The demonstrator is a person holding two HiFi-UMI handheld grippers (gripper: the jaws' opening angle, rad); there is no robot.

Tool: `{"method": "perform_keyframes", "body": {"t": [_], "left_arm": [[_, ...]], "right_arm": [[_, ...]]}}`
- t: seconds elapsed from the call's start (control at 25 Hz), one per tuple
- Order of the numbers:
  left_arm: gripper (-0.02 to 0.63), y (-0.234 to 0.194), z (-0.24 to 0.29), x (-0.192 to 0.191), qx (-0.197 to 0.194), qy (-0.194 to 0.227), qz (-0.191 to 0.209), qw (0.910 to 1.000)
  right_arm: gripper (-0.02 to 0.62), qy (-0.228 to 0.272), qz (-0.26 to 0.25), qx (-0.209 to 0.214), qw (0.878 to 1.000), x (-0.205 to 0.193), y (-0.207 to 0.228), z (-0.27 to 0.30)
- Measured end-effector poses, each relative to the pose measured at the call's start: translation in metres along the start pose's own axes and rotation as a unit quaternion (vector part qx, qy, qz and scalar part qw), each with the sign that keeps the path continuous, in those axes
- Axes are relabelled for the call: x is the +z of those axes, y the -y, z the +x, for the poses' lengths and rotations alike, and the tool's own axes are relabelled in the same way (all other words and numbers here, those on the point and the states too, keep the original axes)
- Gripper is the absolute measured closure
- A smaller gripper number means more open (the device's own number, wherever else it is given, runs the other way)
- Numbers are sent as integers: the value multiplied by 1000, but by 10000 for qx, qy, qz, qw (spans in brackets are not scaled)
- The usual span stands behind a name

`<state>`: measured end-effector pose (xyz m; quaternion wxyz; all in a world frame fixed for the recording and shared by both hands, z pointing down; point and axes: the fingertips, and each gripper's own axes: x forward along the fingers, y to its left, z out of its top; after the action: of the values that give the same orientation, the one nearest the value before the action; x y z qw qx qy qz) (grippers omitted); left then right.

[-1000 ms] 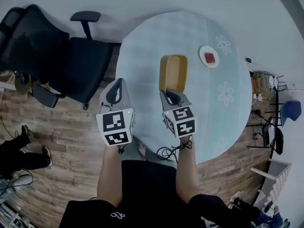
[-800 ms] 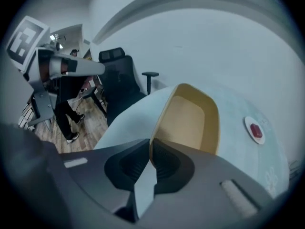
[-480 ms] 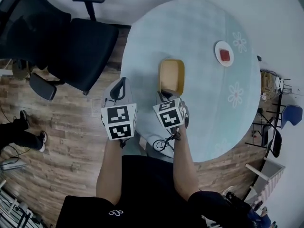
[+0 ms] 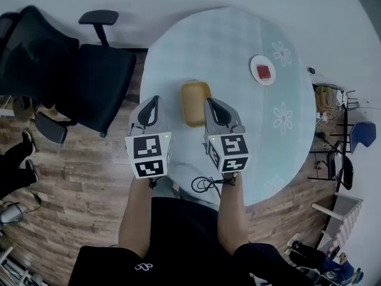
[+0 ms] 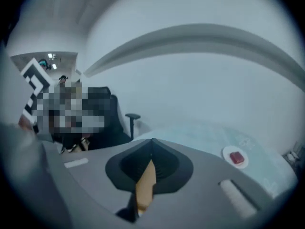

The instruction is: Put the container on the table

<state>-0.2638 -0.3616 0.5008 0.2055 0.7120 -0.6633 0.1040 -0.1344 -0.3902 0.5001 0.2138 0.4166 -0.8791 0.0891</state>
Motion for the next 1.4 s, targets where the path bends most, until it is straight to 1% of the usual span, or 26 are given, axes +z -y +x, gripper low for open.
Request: {"method": "perform_keyframes", "body": {"t": [0.08, 0.16, 0.28, 0.36, 0.4, 0.52, 0.76, 0.96, 1.2, 1.4], "left_arm": [[604, 14, -4, 20, -121, 225, 80, 9996], [604, 28, -9, 39, -262, 442, 169, 9985], [604, 48, -19, 64, -457, 749, 282, 9957], [604, 63, -24, 79, -577, 933, 352, 9933], [604, 71, -26, 85, -641, 1009, 388, 9921], [604, 91, -30, 97, -817, 1134, 475, 9890], [604, 113, -28, 95, -1003, 1089, 602, 9871], [604, 113, -27, 93, -988, 1043, 623, 9877], [604, 102, -24, 90, -897, 992, 549, 9895], [604, 95, -21, 88, -871, 964, 499, 9903]], "right_arm": [[584, 688, 241, -211, 9971, 34, 16, -24], [584, 1223, 576, -370, 9901, 58, 31, -49], [585, 1773, 1315, -527, 9739, 74, 53, -84], [586, 1999, 1708, -650, 9626, 77, 71, -104], [586, 2020, 1725, -755, 9611, 77, 79, -113], [586, 1969, 1499, -1052, 9632, 77, 92, -131], [586, 2037, 1480, -1235, 9599, 73, 101, -146], [586, 2025, 1485, -1269, 9596, 71, 103, -144], [585, 2020, 1429, -1364, 9593, 72, 103, -138], [586, 1993, 1410, -1347, 9603, 73, 101, -130]]}}
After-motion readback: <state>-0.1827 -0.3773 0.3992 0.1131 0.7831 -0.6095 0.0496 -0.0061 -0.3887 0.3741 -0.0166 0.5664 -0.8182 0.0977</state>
